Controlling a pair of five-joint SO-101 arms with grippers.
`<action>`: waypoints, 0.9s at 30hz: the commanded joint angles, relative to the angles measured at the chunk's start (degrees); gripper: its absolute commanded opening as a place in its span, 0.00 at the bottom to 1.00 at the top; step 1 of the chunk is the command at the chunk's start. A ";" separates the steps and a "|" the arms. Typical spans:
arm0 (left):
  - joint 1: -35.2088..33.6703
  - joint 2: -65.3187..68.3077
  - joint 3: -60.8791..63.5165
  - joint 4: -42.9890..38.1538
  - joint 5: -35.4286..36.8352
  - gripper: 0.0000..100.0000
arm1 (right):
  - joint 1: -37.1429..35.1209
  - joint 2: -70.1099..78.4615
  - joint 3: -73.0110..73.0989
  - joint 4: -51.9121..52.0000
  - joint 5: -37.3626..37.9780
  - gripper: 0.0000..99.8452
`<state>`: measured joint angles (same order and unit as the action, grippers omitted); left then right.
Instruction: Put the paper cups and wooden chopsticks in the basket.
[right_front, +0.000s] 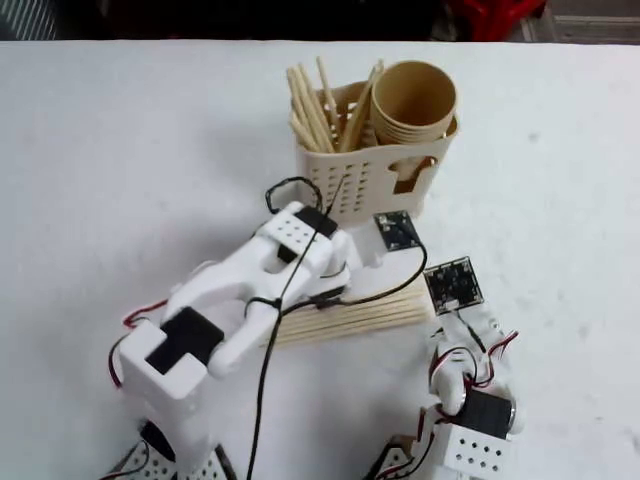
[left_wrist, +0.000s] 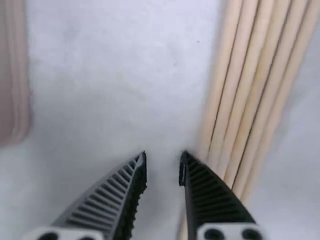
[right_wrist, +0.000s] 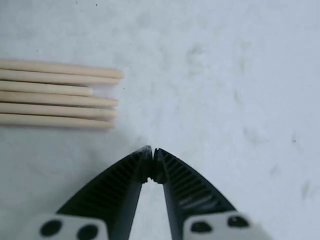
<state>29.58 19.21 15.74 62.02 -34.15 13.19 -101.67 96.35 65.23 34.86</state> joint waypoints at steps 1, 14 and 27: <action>-2.07 -0.66 -2.37 0.09 1.32 0.09 | 0.31 0.31 0.53 -0.57 -0.09 0.02; -0.22 -19.65 13.36 -5.54 0.09 0.13 | 0.22 0.31 0.53 -0.57 -0.09 0.02; -0.75 -0.40 -1.23 -0.26 -0.70 0.12 | 0.22 0.31 0.53 -0.57 -0.09 0.02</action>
<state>28.62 15.34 20.22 60.53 -34.42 13.19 -101.67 96.35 65.23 34.86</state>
